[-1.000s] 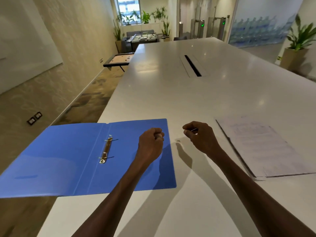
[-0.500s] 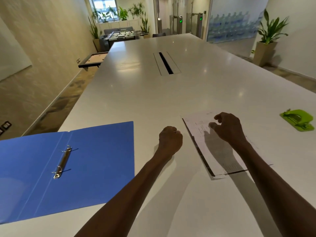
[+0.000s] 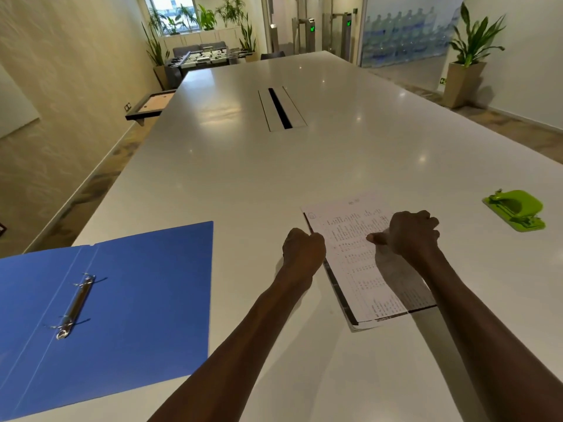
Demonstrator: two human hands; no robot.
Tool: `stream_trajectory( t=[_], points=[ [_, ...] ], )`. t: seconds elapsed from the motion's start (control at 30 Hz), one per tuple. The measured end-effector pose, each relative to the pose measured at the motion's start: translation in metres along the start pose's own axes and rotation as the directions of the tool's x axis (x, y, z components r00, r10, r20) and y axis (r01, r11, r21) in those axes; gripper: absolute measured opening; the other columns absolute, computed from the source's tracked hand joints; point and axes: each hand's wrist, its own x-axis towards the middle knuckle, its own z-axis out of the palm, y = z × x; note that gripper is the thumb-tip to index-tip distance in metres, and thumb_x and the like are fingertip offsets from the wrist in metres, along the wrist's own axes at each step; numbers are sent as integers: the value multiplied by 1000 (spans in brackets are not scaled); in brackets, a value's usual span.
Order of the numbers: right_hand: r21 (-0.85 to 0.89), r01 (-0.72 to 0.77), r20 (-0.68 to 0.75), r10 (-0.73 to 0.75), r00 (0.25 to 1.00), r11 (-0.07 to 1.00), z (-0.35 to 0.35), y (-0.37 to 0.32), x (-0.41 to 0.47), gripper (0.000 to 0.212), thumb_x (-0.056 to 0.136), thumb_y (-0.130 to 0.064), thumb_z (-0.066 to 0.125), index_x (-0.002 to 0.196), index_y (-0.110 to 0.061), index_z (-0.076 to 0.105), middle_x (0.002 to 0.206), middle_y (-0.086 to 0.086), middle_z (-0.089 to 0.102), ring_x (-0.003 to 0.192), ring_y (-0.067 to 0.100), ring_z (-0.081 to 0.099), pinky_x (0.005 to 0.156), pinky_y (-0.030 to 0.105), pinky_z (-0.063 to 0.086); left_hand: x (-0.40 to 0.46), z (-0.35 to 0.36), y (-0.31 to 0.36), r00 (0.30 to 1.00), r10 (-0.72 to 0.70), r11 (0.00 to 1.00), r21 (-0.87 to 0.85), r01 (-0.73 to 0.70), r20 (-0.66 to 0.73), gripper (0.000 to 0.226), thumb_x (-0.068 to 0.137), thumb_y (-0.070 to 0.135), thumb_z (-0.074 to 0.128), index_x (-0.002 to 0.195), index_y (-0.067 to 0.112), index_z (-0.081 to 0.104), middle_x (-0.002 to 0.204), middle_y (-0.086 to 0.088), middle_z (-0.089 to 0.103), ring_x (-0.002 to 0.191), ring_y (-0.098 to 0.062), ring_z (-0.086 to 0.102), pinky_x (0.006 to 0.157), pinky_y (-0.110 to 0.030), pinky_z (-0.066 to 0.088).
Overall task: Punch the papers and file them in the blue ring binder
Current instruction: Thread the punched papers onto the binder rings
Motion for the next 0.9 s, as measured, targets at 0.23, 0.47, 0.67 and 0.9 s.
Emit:
stream_trajectory(
  t=[0.23,0.47,0.67,0.9],
  points=[
    [-11,11,122,-10,992,1000,-12,-1,16,73,66,-66,73,102,-3,58,108,19,61,108,37,52,83,37,42,5,8,2,1000,-28,999,-22,28,4,26,90,8,49,110,-1,63,106,-14,72,62,-13,51,54,-25,39],
    [80,106,182,-119,976,991,-12,-4,24,56,71,-49,79,92,-8,48,93,6,59,82,26,56,69,32,43,8,8,-1,1000,2,1000,-16,-2,9,24,91,9,50,102,-8,62,72,-1,62,37,-2,44,40,-15,34],
    [222,89,221,-139,965,971,-15,4,30,64,64,-47,84,99,0,58,94,12,63,86,29,62,68,34,47,7,11,-5,999,42,998,44,-41,-11,21,92,13,49,72,7,45,77,-7,59,51,-7,42,31,-10,28],
    [407,59,71,-96,993,912,-16,8,36,59,62,-38,88,97,-1,58,93,14,65,77,30,64,57,29,47,6,12,-7,999,40,995,96,-40,0,34,95,14,48,118,-10,52,104,-14,66,76,-16,60,52,-19,39]
  ],
)
